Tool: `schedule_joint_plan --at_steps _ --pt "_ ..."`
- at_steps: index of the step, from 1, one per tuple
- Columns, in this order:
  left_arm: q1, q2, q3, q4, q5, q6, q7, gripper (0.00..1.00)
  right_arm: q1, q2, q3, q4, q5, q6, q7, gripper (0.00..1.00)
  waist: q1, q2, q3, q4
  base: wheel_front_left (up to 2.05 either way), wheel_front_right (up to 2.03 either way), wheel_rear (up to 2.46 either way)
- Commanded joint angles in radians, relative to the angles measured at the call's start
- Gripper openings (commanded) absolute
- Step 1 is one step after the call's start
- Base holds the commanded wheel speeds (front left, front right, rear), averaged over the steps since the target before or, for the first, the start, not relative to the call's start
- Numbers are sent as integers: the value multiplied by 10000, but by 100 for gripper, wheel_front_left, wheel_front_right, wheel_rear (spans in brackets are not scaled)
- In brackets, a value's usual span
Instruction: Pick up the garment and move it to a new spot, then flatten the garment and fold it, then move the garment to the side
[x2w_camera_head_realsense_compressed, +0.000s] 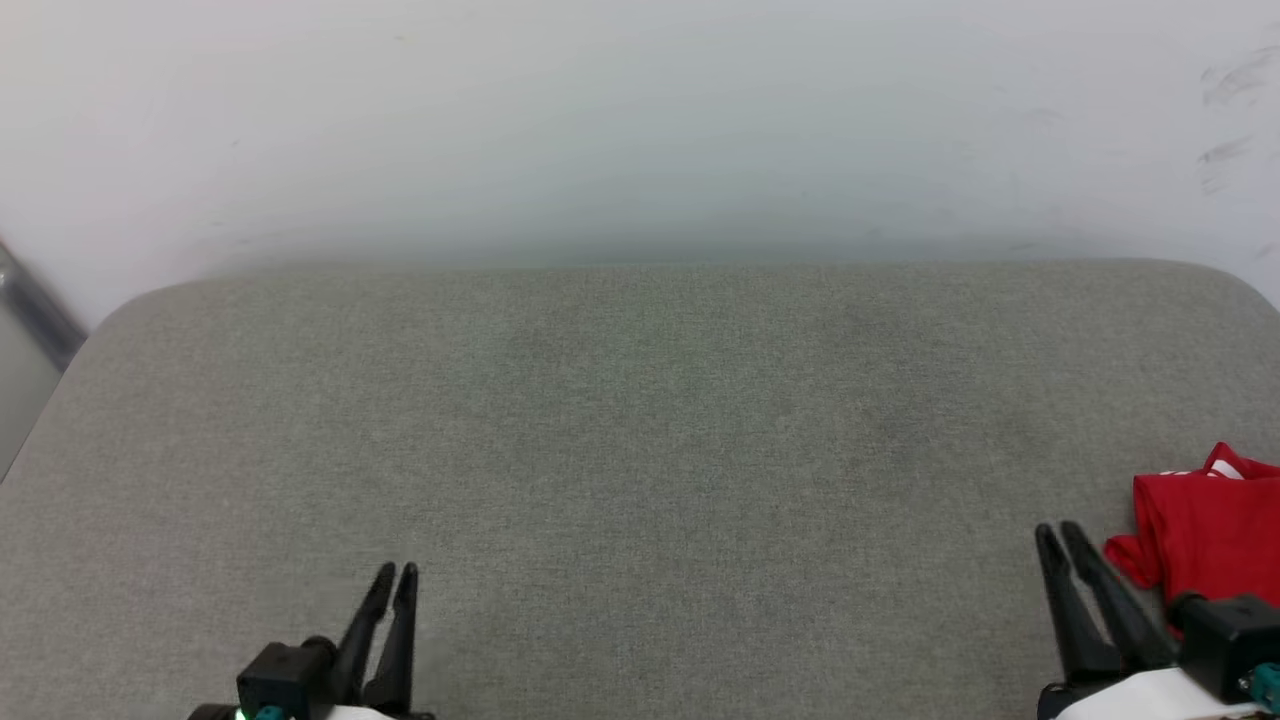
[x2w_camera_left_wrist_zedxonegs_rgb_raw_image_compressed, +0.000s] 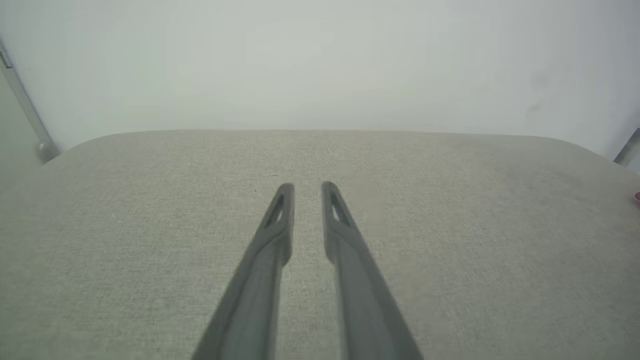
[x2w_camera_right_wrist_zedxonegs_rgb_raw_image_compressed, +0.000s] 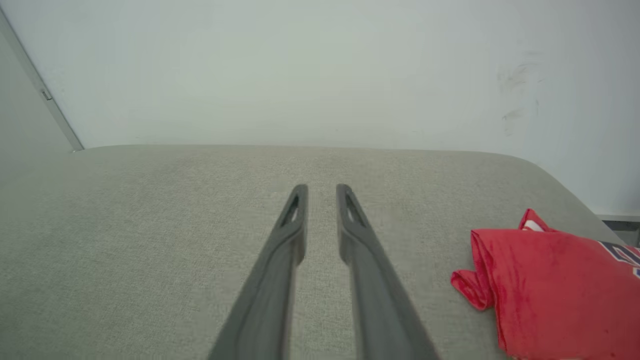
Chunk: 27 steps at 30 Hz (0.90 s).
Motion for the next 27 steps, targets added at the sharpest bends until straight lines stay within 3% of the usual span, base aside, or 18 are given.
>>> schedule_joint_plan --at_steps 1,27 --pt "-35 -4 27 -8 -91 -8 25 0 6 0 19 -16 93 0 -26 0 0 0 2 -1 0 0 0" --pt "-719 -371 785 411 -4481 -321 1227 0 -1013 -245 75 1509 5217 -1 -163 0 0 0 87 -74 0 0 0"
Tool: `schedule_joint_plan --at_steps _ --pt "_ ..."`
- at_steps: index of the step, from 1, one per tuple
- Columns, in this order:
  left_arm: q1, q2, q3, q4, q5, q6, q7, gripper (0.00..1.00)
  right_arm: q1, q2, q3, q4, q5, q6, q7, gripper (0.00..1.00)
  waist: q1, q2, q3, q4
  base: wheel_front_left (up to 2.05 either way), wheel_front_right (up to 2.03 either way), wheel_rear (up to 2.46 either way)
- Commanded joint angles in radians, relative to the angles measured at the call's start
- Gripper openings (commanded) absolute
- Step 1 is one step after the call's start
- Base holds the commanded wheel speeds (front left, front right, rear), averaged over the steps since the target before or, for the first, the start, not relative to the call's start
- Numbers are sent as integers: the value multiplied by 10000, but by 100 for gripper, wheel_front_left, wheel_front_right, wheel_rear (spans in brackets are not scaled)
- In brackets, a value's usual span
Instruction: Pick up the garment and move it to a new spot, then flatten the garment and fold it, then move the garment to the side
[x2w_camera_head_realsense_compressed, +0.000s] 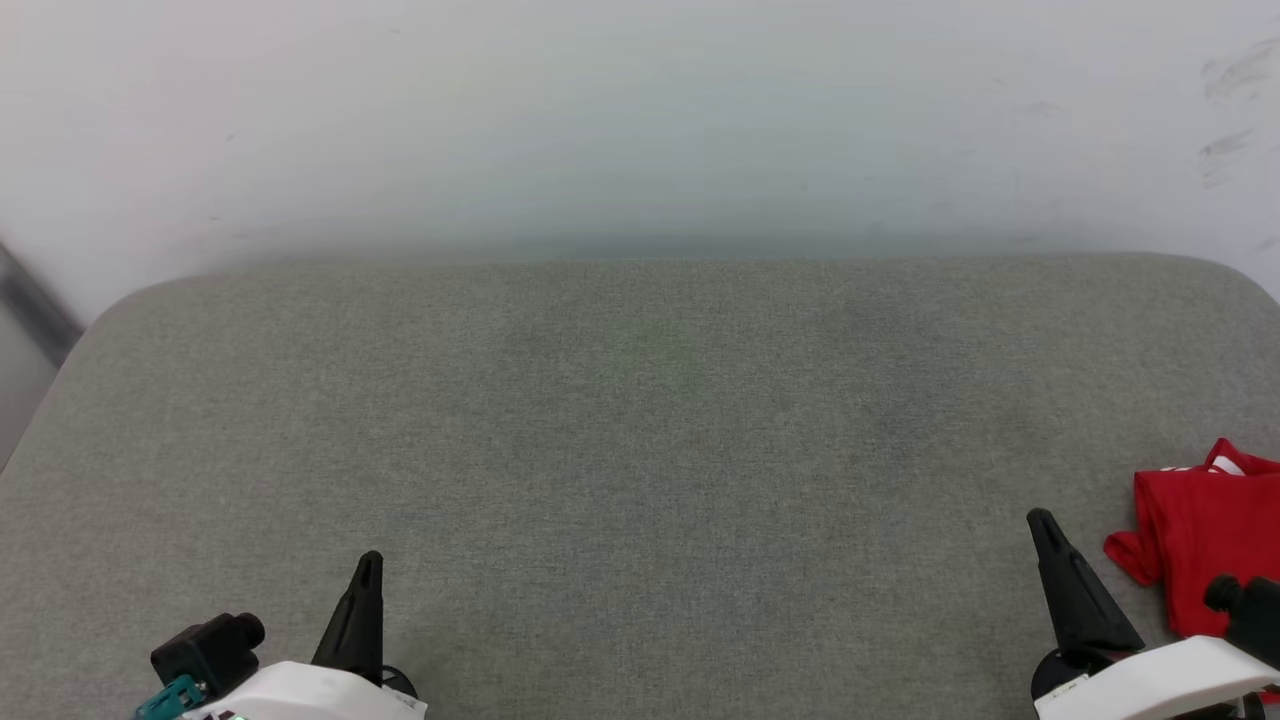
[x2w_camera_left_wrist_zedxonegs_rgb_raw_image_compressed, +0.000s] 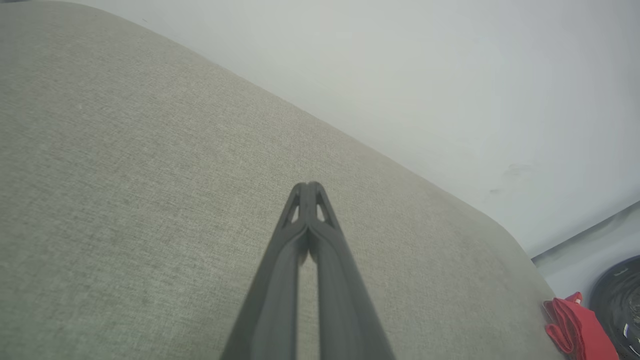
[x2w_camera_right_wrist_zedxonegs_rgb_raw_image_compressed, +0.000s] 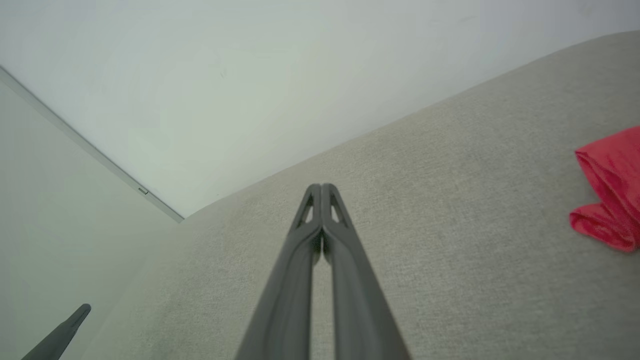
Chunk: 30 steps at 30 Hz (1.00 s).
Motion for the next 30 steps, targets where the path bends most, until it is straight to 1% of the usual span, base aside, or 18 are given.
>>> schedule_joint_plan --at_steps 1,16,30 --pt "-306 10 107 -91 -326 -62 76 0 -298 -90 -12 -21 389 0 -65 0 0 0 4 -3 0 0 0" --pt "-604 -162 446 99 -2294 -204 618 0 -749 -142 -54 667 2621 0 -69 0 0 0 53 -45 0 0 0" --pt "-854 -294 722 250 -3882 -320 1055 0 -1113 -161 -121 1231 4387 0 -44 0 -1 0 98 -84 0 0 0"
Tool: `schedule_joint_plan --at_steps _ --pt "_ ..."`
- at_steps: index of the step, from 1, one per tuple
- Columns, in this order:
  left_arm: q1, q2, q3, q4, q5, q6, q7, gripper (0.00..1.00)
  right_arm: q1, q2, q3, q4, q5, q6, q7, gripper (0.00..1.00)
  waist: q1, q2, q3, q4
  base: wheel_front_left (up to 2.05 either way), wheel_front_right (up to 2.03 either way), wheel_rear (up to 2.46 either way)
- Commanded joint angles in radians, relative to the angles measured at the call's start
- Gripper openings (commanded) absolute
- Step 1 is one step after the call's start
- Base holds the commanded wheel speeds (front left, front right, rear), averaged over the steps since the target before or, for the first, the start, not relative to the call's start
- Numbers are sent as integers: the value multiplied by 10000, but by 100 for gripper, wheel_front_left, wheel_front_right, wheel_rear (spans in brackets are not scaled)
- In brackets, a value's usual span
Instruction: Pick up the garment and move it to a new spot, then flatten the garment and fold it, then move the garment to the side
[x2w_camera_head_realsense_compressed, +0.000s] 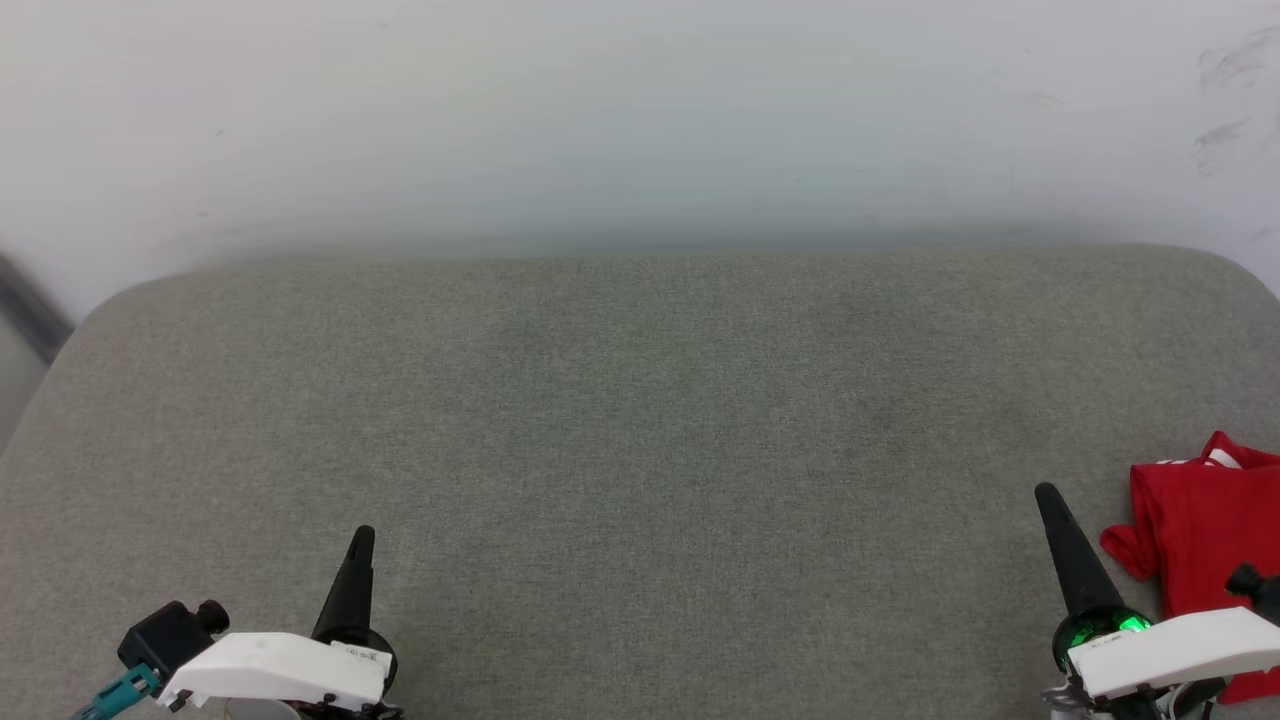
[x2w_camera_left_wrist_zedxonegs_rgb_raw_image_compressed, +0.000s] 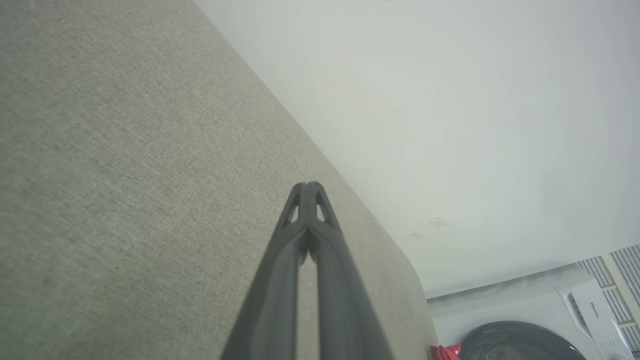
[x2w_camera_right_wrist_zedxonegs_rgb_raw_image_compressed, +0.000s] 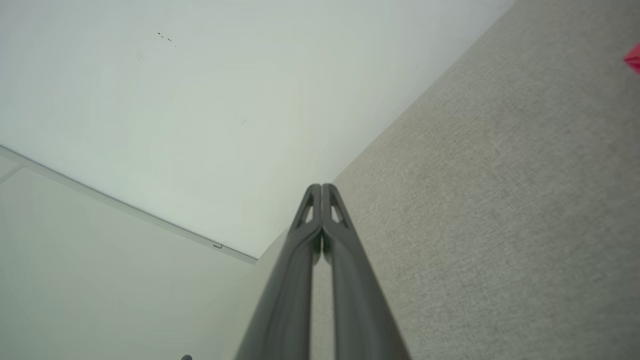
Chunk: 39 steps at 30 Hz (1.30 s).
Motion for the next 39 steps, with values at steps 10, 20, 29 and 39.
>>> schedule_joint_plan --at_steps 10,20,29,39 --pt "-407 -74 250 26 -1184 -126 325 0 -482 -71 -80 332 1326 0 28 0 -1 0 34 -29 0 0 0" --pt "-528 -155 398 112 -2021 -186 553 0 -681 -64 -133 631 2244 0 49 0 -1 0 63 -54 0 0 0" --pt "-656 -223 525 194 -2788 -254 775 0 -854 -50 -191 912 3075 0 81 0 -1 0 93 -79 0 0 0" --pt "-764 -284 667 271 -3579 -298 980 0 -1030 -29 -260 1200 3933 -1 128 0 -1 0 125 -107 0 0 0"
